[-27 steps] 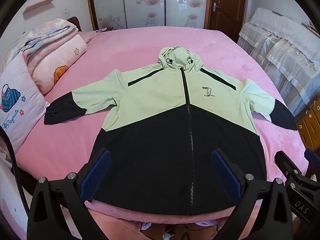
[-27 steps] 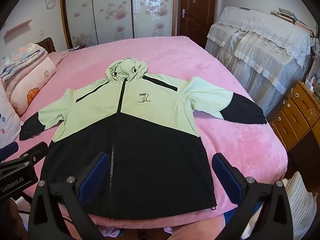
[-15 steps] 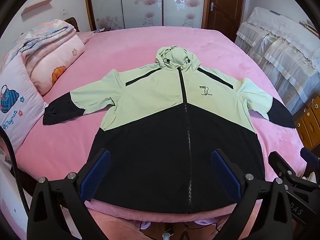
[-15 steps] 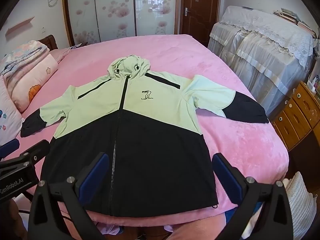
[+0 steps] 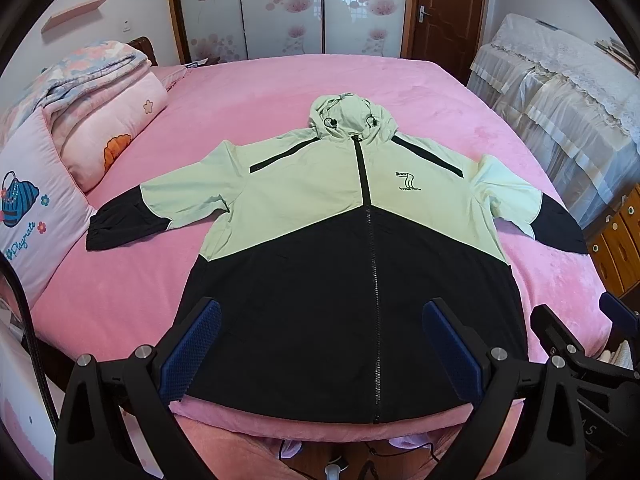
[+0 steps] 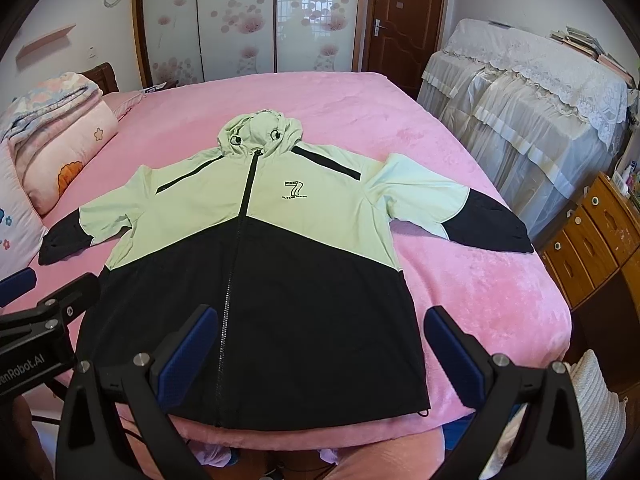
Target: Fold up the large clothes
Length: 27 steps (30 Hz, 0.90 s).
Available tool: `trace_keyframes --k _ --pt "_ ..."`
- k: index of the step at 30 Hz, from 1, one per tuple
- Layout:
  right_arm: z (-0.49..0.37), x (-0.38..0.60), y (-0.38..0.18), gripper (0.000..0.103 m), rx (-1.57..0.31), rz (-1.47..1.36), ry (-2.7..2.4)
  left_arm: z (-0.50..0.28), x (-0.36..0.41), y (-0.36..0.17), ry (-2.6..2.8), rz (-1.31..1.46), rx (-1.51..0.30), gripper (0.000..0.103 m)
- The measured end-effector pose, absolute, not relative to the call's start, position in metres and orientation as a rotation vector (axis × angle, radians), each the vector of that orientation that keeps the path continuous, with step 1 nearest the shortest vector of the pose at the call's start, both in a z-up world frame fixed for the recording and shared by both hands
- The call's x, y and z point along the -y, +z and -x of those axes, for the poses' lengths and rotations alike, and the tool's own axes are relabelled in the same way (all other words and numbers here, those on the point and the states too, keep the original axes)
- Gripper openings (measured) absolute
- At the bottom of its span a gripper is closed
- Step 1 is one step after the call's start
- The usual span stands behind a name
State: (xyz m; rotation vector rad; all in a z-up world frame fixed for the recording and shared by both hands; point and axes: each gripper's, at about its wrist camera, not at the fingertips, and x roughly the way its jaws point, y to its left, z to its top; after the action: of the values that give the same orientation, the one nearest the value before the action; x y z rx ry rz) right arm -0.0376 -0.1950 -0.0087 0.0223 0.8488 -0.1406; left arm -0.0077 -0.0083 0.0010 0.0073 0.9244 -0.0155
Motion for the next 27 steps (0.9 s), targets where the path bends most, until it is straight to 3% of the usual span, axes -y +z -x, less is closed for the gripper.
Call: trace_keyframes --k 27 --pt "0.046 0.1971 -0.0109 0.103 -0.852 -0.001 -0.136 0.0175 0.0114 0.0046 -0.027 -0.01 -0.928 0.1"
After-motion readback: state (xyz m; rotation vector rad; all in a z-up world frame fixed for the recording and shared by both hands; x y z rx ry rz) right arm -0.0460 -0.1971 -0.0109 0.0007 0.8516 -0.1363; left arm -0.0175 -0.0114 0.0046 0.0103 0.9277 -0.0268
